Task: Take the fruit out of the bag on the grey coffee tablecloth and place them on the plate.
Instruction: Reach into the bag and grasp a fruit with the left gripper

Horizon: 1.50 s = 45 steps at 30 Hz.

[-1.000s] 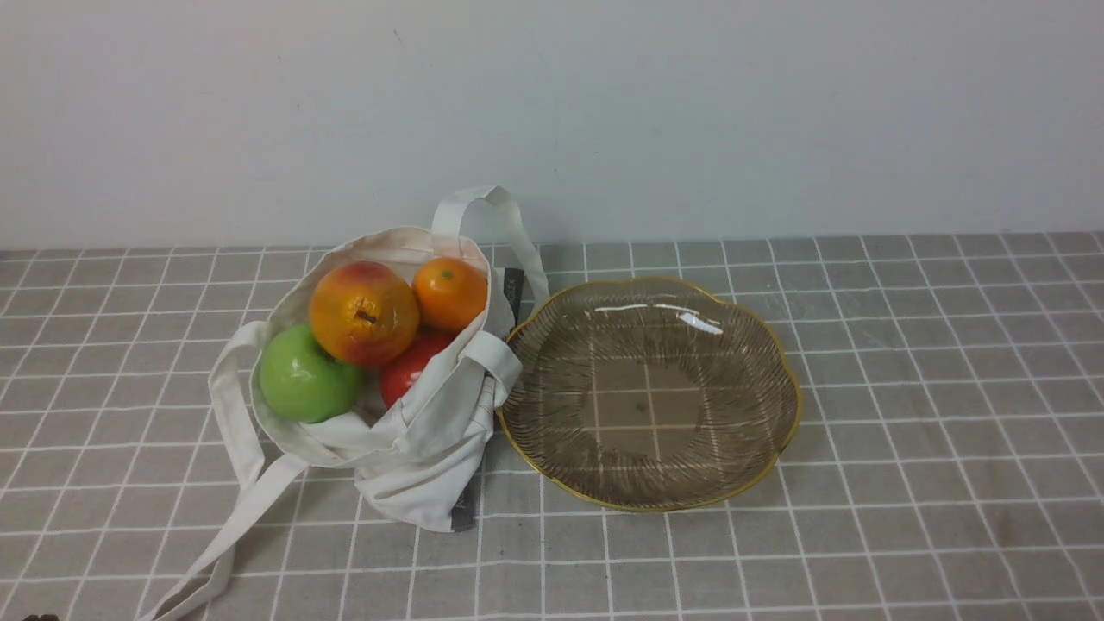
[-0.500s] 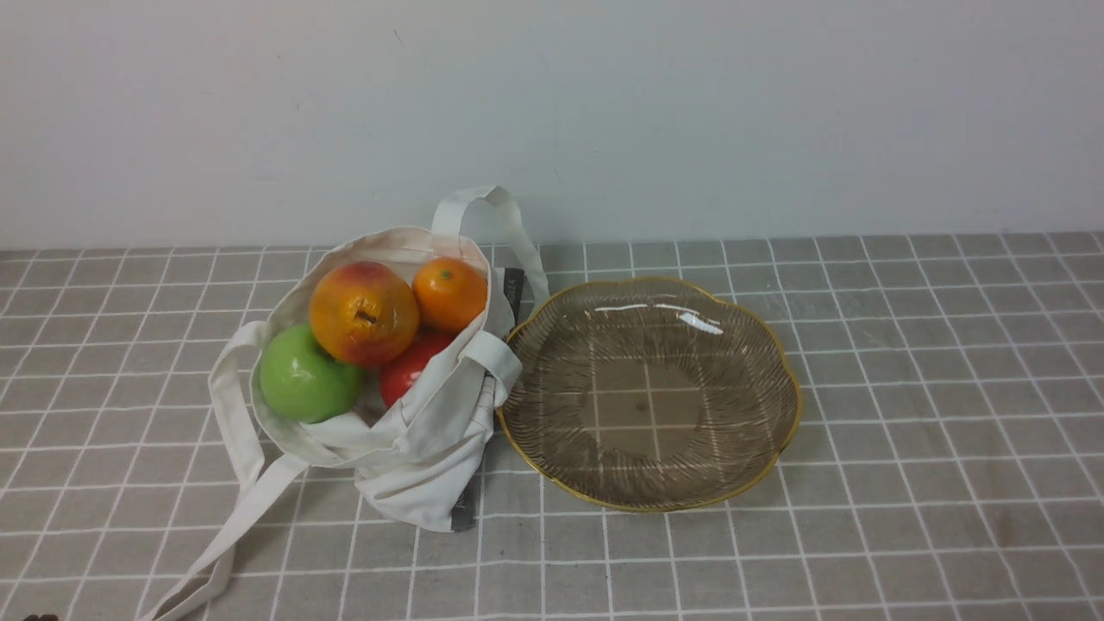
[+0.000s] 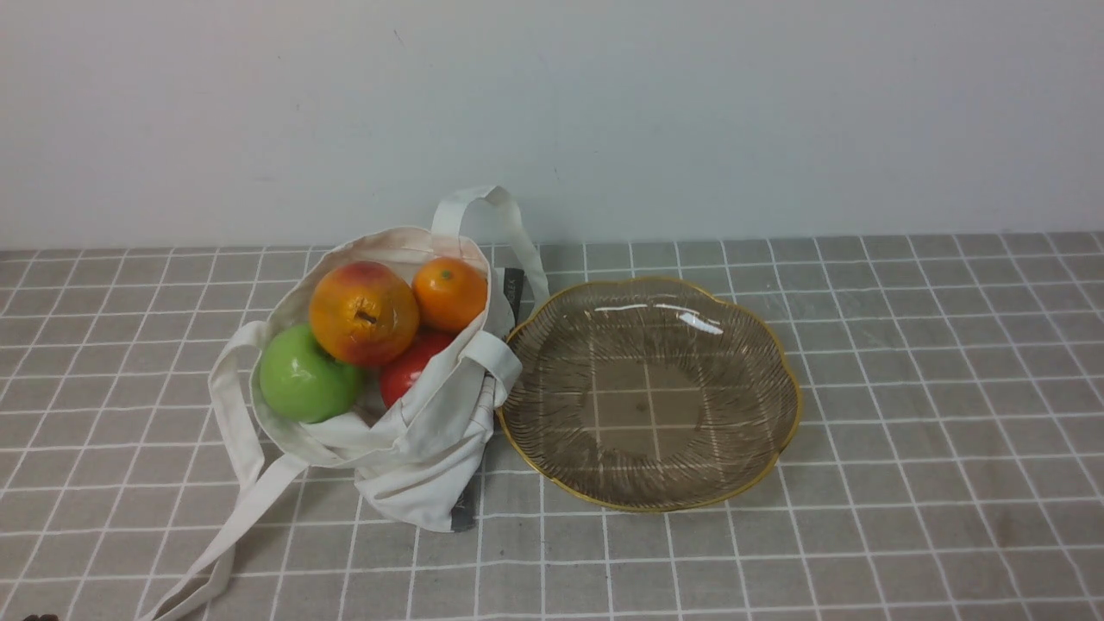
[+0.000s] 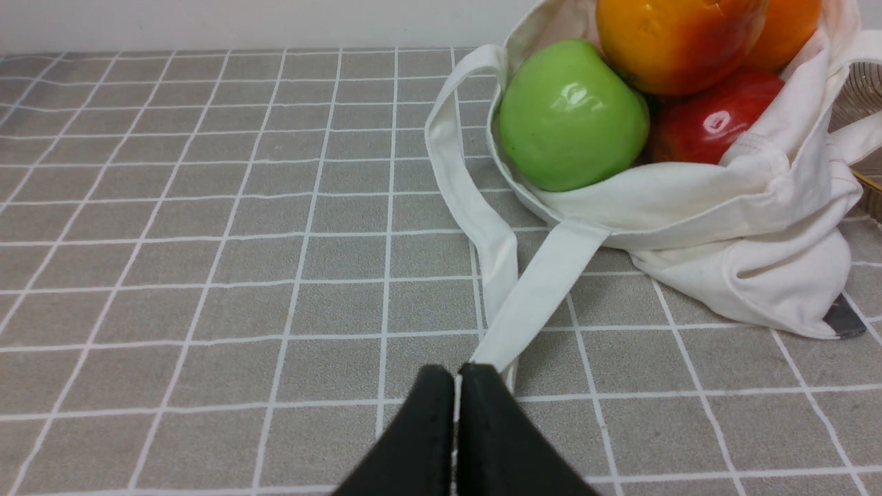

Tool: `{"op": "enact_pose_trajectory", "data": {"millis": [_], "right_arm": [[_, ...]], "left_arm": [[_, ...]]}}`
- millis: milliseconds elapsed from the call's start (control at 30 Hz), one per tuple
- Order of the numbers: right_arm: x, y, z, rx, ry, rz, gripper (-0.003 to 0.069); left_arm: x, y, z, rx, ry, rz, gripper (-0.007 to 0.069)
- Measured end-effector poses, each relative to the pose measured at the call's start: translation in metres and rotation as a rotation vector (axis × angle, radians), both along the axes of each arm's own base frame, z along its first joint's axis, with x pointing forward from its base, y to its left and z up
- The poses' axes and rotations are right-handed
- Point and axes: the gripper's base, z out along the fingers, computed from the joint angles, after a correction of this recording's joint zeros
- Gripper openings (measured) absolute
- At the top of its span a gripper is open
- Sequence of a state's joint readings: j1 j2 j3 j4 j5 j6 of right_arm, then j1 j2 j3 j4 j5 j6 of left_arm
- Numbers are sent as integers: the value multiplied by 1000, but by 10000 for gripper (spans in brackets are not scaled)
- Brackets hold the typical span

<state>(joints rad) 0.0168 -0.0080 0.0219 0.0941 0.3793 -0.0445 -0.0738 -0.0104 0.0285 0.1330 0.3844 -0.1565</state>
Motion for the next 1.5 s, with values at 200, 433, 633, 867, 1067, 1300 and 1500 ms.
{"op": "enact_pose_trajectory", "data": {"millis": [200,433,633,867,1067,1300,1500], "right_arm": [[0,0,0,0,0,0,-15],[0,0,0,0,0,0,-15],[0,0,0,0,0,0,-15],[0,0,0,0,0,0,-15],[0,0,0,0,0,0,-15],[0,0,0,0,0,0,-15],[0,0,0,0,0,0,-15]], "left_arm": [[0,0,0,0,0,0,-6],[0,0,0,0,0,0,-6],[0,-4,0,-201,9,18,-6],[-1,-19,4,-914,73,73,-6],[-1,-22,7,-1070,85,73,-6],[-6,-26,33,-1041,69,-3,-6],[-4,-28,95,-765,144,-64,-6]]}}
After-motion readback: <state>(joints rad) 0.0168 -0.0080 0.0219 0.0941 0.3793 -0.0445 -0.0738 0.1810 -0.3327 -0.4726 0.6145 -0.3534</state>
